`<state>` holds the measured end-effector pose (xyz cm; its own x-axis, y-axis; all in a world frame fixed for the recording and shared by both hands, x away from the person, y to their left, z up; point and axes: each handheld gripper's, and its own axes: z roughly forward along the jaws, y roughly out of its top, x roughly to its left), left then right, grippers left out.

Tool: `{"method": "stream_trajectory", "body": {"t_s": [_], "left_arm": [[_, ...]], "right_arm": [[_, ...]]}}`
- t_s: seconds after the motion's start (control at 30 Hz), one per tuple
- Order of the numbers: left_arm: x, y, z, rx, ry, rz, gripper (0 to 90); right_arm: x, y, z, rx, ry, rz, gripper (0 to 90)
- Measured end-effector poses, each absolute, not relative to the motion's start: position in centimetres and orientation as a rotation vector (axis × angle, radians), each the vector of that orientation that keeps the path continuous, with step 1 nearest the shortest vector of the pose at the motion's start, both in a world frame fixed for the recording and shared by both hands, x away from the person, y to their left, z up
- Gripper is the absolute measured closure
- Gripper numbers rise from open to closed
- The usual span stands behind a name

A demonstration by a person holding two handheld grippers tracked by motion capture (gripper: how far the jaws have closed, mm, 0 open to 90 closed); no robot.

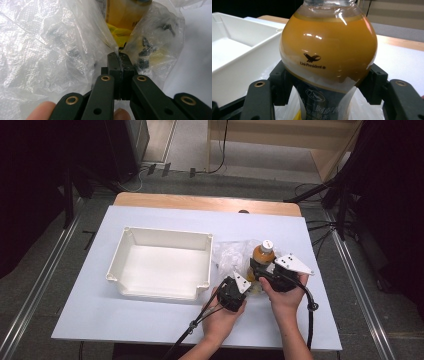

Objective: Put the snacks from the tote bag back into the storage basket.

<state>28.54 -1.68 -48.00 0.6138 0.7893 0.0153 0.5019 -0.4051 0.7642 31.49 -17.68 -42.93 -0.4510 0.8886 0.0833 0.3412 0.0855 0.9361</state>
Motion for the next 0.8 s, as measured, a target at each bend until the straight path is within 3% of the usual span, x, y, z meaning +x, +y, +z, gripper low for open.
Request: {"method": "stream_trajectory", "body": {"t_s": [0.8], "left_arm": [[28.4, -1.4, -47.9, 2.049, 1.001, 0.467, 90.0]], "right_arm": [[30.8, -17.7, -40.5, 1.177, 1.835, 1.382, 37.3]]}}
